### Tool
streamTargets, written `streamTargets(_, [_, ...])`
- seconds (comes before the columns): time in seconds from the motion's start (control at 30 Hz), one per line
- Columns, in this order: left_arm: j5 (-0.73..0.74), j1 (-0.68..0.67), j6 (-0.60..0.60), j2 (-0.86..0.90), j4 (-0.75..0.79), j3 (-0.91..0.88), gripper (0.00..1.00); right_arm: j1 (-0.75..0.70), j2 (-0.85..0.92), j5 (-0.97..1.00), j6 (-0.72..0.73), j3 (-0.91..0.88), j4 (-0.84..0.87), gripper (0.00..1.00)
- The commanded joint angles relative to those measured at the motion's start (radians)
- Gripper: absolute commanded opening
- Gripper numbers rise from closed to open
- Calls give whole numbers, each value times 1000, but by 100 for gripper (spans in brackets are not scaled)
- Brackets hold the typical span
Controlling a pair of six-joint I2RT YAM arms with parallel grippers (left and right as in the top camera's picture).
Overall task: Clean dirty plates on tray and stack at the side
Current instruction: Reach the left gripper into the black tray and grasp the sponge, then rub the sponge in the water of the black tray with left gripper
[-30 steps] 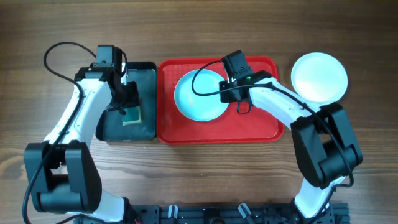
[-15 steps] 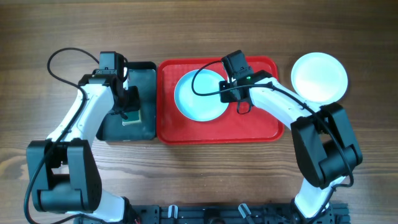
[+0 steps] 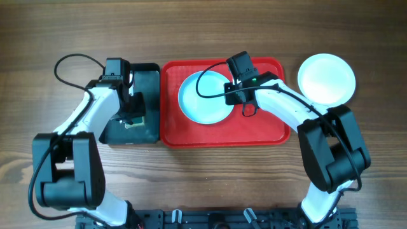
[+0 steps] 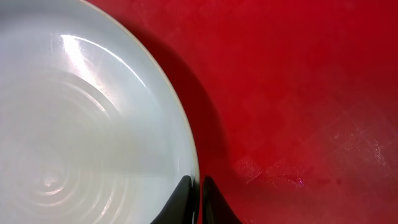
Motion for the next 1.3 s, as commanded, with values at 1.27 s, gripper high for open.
streamTargets(1.27, [-22,0,-18,-87,-39,12,31,5,-5,16,-4,11,-1,8])
